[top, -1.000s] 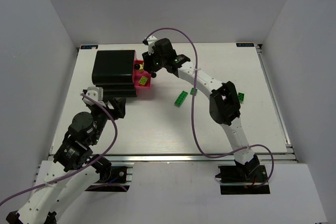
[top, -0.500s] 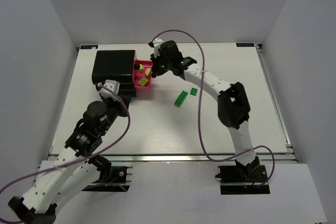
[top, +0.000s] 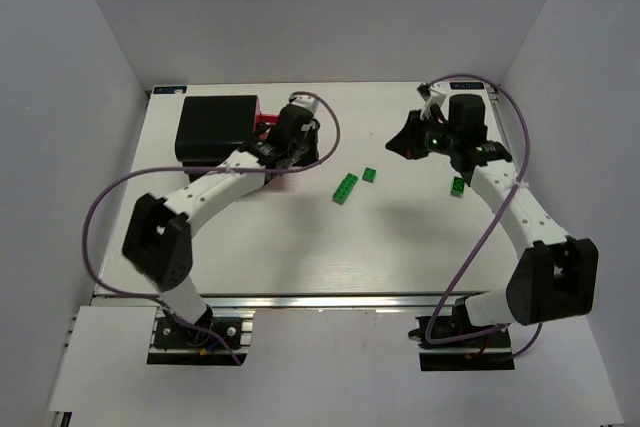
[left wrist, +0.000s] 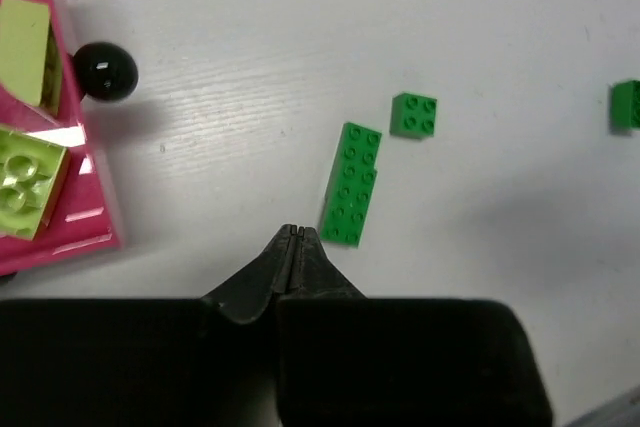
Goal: Sort the legos into containers by color
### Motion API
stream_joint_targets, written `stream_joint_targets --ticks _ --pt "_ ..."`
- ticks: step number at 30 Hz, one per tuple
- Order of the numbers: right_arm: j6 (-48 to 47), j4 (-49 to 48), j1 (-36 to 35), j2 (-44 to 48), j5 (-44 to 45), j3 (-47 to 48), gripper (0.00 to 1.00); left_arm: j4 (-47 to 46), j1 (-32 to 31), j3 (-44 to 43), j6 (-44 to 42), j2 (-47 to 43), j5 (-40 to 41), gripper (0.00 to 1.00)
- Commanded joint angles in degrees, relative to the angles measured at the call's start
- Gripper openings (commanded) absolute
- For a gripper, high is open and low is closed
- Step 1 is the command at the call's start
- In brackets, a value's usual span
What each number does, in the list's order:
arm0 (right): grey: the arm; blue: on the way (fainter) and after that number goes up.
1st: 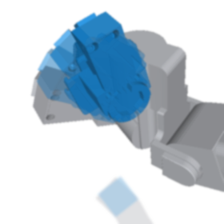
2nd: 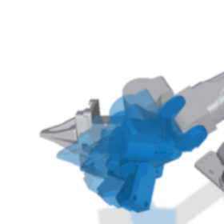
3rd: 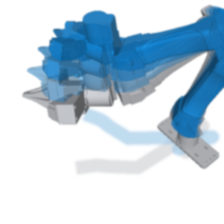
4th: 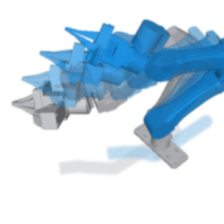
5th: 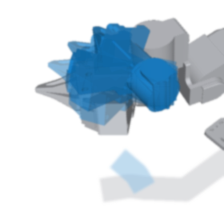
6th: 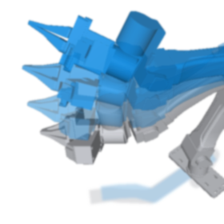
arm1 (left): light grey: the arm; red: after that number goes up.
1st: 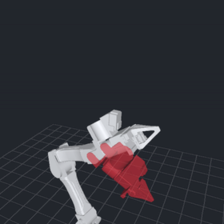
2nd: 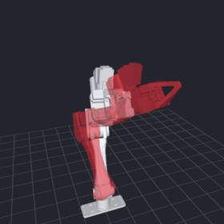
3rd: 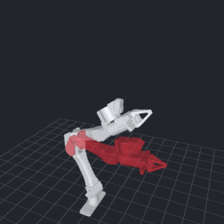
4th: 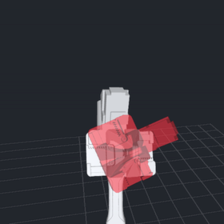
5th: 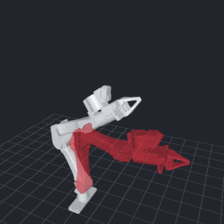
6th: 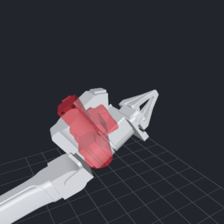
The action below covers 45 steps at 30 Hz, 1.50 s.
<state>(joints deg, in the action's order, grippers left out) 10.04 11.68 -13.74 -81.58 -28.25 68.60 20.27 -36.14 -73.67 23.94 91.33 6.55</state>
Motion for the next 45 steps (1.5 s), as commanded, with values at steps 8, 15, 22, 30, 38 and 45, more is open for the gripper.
stream_joint_targets --ticks 8,15,22,30,38,45 --pt "-0.9 -1.2 11.6 10.0 -16.5 -7.1 0.0 26.8 -3.6 -34.3 -0.1 29.4 25.5 0.1" --pt "-0.9 -1.5 15.1 9.5 -22.7 -8.0 0.0 29.7 -4.1 -36.3 -0.5 33.8 34.8 0.19" --pt "-0.5 -2.3 16.0 9.9 -24.0 -8.8 0.0 31.0 -3.1 -34.8 -0.7 33.0 38.0 0.39" --pt "-0.2 -2.5 16.9 9.3 -24.2 -9.3 0.0 35.3 -1.9 -38.0 0.0 35.7 44.2 0.8" --pt "-0.1 -2.6 17.4 8.5 -25.2 -9.3 0.0 35.9 1.1 -37.3 -0.1 35.9 45.9 0.87" --pt "0.2 -2.5 18.1 8.1 -25.6 -9.3 0.0 36.4 2.3 -36.1 -0.2 36.0 47.5 0.88"
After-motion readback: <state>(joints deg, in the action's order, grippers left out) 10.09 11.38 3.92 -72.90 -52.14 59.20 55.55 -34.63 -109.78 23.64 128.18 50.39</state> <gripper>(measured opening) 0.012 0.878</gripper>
